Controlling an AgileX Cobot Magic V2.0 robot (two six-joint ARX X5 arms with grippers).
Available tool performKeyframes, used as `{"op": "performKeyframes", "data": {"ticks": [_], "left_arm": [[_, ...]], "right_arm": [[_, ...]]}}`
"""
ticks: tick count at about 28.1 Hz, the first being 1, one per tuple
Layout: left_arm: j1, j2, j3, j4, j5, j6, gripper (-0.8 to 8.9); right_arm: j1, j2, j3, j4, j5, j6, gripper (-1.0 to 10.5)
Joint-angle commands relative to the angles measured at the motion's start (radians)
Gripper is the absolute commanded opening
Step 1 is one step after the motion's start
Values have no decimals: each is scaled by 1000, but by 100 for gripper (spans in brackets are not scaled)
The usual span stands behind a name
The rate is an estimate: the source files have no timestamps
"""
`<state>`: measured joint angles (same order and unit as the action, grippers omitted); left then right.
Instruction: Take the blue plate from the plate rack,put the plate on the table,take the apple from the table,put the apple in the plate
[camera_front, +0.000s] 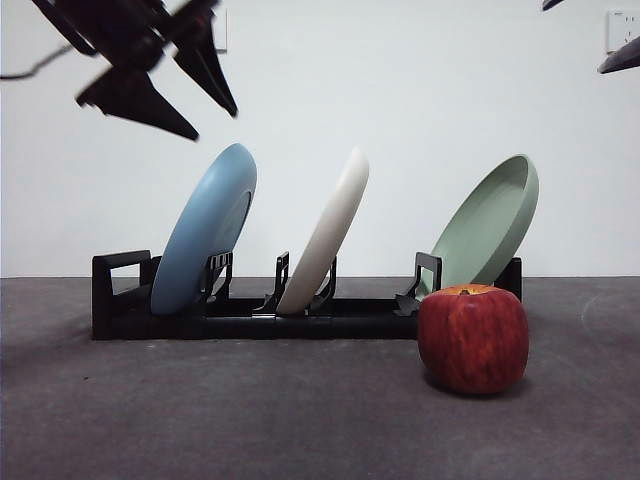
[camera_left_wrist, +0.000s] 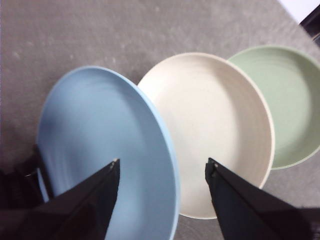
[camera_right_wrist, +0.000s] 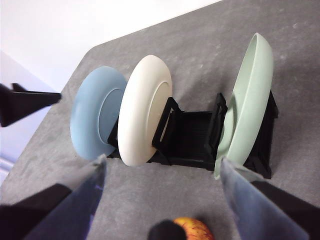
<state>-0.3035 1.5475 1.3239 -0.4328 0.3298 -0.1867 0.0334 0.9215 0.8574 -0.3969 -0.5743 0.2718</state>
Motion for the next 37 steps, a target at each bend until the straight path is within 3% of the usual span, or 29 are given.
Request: {"op": "performKeyframes", "data": {"ticks": [1, 12, 16, 27, 31, 37], "left_arm": [[-17, 48, 20, 5, -38, 26, 292], [-37, 110, 20, 27, -40, 35, 256], [-37, 110, 20, 22, -28, 35, -20], [-37, 88, 61, 33, 2, 53, -8], [-45, 56, 133, -30, 29, 67, -9], [-84, -17, 301, -237, 41, 177, -9]], "right_arm": [[2, 0, 5, 4, -3, -10, 382], [2, 0, 5, 3, 0, -10, 379], [2, 0, 5, 3, 0, -10, 379], [2, 1, 5, 3, 4, -11, 379], [2, 1, 5, 4, 5, -11, 379], [2, 1, 5, 4, 6, -11, 379]]}}
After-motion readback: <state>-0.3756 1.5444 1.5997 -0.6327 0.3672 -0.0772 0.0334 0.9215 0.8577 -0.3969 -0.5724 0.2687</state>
